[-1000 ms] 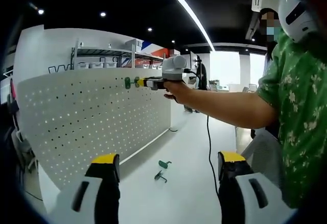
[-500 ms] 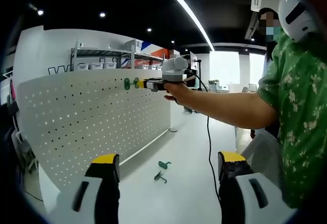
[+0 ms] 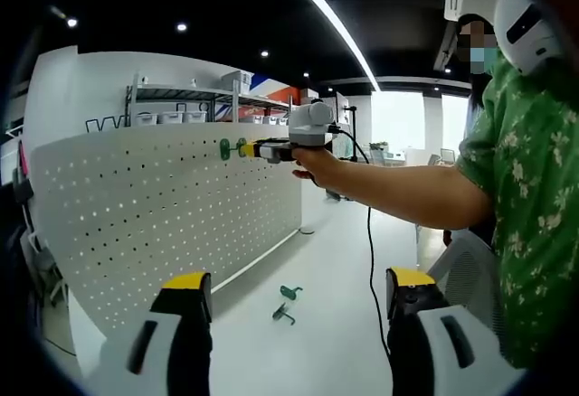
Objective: Insert the hook assembly into the mounting plate slot until the hook locks in place.
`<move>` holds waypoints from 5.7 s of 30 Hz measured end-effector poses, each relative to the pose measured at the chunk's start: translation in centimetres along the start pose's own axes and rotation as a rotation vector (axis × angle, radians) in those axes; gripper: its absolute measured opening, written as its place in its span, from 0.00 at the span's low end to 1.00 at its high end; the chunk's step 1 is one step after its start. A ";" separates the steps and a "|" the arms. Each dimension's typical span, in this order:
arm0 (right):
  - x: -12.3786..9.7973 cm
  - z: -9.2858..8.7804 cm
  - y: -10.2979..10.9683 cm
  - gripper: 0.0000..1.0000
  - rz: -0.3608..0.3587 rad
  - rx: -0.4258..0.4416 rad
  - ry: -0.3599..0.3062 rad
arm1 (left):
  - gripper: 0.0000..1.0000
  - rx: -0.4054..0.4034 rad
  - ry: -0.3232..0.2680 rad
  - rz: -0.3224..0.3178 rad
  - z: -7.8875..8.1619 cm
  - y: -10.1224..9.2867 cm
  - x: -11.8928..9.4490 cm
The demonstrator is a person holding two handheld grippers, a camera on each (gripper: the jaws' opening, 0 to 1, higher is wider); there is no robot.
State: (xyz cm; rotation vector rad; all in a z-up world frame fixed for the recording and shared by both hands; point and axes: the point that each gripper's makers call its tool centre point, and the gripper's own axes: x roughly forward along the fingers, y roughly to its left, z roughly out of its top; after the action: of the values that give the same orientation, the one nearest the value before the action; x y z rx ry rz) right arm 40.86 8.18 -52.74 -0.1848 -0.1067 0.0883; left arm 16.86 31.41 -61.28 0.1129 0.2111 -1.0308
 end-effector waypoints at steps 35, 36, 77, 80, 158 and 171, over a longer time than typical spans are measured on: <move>-4.3 0.0 -0.1 0.46 0.051 0.027 -0.006 | 0.82 0.008 -0.017 -0.011 1.0 -1.4 0.3; -4.5 0.0 -0.2 0.47 0.054 0.027 -0.005 | 0.82 0.006 -0.018 -0.012 1.1 -1.5 0.4; -18.2 -2.1 1.1 0.58 0.202 0.103 0.072 | 0.87 -0.068 -0.003 -0.007 -0.8 -3.9 0.5; -19.9 -3.0 2.0 0.58 0.225 0.103 0.097 | 0.87 -0.076 0.000 -0.005 -1.1 -4.0 0.4; -31.1 -12.3 7.9 0.54 0.287 0.174 0.353 | 0.42 -0.074 0.249 -0.068 -14.9 3.9 13.9; -31.1 -13.1 7.4 0.52 0.266 0.179 0.388 | 0.29 -0.033 0.282 -0.117 -17.3 4.4 17.1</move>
State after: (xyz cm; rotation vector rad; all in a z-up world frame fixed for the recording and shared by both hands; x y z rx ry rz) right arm 10.98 10.07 -70.01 -0.0338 0.3134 0.3233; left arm 27.11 22.63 -82.01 0.2184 0.4950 -1.1257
